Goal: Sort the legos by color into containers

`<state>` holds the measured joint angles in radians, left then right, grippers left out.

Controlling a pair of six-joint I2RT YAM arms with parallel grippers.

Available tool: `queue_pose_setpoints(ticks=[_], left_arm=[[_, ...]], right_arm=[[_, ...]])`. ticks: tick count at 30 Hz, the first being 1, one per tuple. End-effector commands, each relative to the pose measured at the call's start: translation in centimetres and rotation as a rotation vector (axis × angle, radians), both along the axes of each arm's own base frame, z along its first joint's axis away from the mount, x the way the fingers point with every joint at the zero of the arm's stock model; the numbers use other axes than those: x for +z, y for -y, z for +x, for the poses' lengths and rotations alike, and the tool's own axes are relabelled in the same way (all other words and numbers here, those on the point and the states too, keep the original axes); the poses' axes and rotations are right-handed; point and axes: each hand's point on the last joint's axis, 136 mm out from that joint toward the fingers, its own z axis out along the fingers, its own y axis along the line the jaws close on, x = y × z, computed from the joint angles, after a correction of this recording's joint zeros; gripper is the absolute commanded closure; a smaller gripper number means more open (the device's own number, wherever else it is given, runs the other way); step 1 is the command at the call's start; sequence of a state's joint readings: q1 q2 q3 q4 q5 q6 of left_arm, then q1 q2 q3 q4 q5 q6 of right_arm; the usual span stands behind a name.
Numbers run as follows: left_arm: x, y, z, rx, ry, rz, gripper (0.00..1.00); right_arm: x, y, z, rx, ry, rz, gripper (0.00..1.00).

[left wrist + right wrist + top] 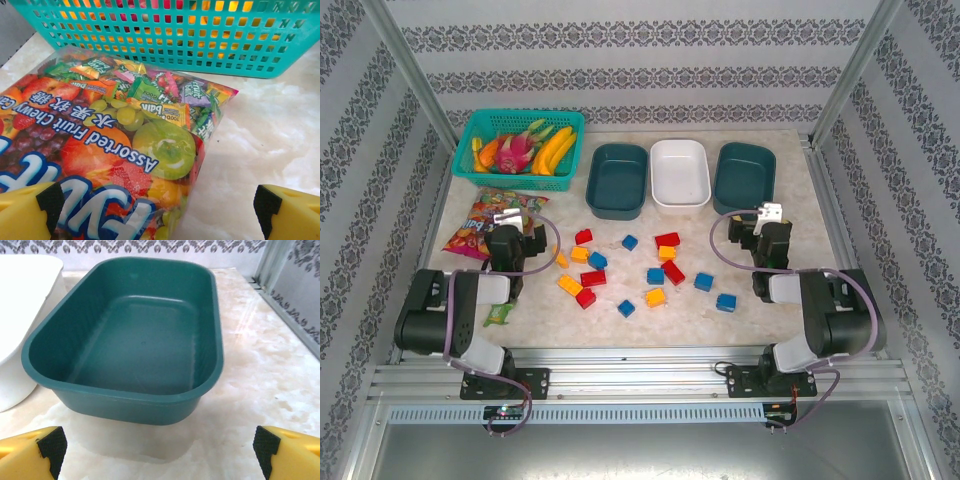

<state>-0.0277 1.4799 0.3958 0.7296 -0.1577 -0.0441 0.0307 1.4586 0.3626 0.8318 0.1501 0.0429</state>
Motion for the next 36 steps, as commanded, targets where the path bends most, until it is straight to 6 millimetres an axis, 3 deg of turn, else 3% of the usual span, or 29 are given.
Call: queue_pose_setpoints(ticks=[1,8,12,13,14,15,17,19,22,24,26,33,36], left_arm=[[4.4,1.3,0.1,-0.026,0.043,0.045,0.0],[11.0,2.6,-3.2,0.037,0.123,0.034,0.0],[16.7,5.6,-4.3,-0.035,0.183,0.066,0.0],[18.7,6.7,-4.4,-0.066,0.206,0.09,0.0],[20.0,7.4,-4.6,-0.073,0.213,0.075,0.0],[20.8,8.3,-4.9,-0.114,0.159,0.017,0.0],[21.8,10.2,-6.0,-0.181,0.008,-0.139,0.0],[21.9,9.9,-6.2,-0.081,-0.051,-0.284,0.0],[21.7,13.7,-5.7,-0.26,-0.11,-0.398,0.0],[21.0,15.6,-5.7,-0.326,-0.18,-0.452,0.0],[20.1,17.6,-6.1,-0.391,-0.251,-0.48,0.0],[16.2,25.2,-11.5,-0.675,-0.425,-0.433,0.0],[14.5,27.3,-13.8,-0.757,-0.487,-0.398,0.0]], right_arm=[[4.0,1.1,-0.4,-0.086,0.049,-0.013,0.02],[12.5,1.0,-2.0,-0.134,0.192,-0.031,0.02],[20.6,-1.1,-3.2,-0.076,0.274,-0.038,0.02],[23.1,-1.8,-3.7,-0.074,0.281,0.019,0.02],[24.2,-1.5,-4.2,-0.125,0.262,0.146,0.02],[23.0,-1.3,-5.1,-0.179,0.132,0.347,0.02],[21.1,-2.3,-6.9,-0.175,-0.094,0.543,0.02],[18.7,-5.2,-7.0,-0.056,-0.211,0.678,0.02],[15.7,-5.7,-9.7,-0.161,-0.385,0.659,0.04],[14.4,-5.8,-12.0,-0.226,-0.496,0.604,0.13],[13.3,-5.8,-14.2,-0.282,-0.607,0.567,0.15],[5.6,-8.8,-20.1,-0.24,-1.028,0.521,0.15],[2.8,-9.8,-20.7,-0.207,-1.082,0.544,0.16]])
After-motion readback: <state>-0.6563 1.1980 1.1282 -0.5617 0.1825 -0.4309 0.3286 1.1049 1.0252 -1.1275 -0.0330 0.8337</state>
